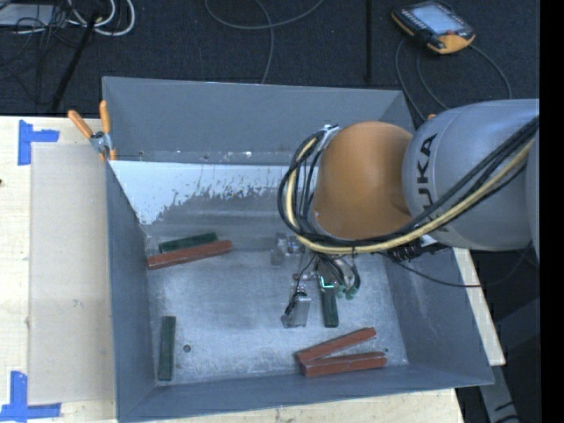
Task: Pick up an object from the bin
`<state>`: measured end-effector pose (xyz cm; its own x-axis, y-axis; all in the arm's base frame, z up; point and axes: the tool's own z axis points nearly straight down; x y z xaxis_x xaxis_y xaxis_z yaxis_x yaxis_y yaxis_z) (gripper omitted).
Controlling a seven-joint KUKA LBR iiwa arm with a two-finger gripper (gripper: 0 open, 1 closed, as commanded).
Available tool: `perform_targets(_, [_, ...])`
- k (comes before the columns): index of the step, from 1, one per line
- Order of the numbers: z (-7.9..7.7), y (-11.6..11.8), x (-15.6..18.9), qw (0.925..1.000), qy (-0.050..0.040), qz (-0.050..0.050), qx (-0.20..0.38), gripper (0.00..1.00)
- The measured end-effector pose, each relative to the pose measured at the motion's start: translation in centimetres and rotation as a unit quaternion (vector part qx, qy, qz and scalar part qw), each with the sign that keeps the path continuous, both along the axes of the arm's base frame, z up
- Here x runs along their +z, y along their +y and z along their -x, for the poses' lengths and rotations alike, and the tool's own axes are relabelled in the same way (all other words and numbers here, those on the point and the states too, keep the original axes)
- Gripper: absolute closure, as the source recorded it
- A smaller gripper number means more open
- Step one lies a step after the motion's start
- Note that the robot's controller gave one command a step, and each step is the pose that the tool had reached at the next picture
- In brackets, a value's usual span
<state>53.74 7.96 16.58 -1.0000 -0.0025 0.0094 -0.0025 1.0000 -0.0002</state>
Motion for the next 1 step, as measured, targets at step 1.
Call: perform_targets(1, [-0.19,-0.03,0.38,1.0,-0.0038,0.0,-0.001,0.0])
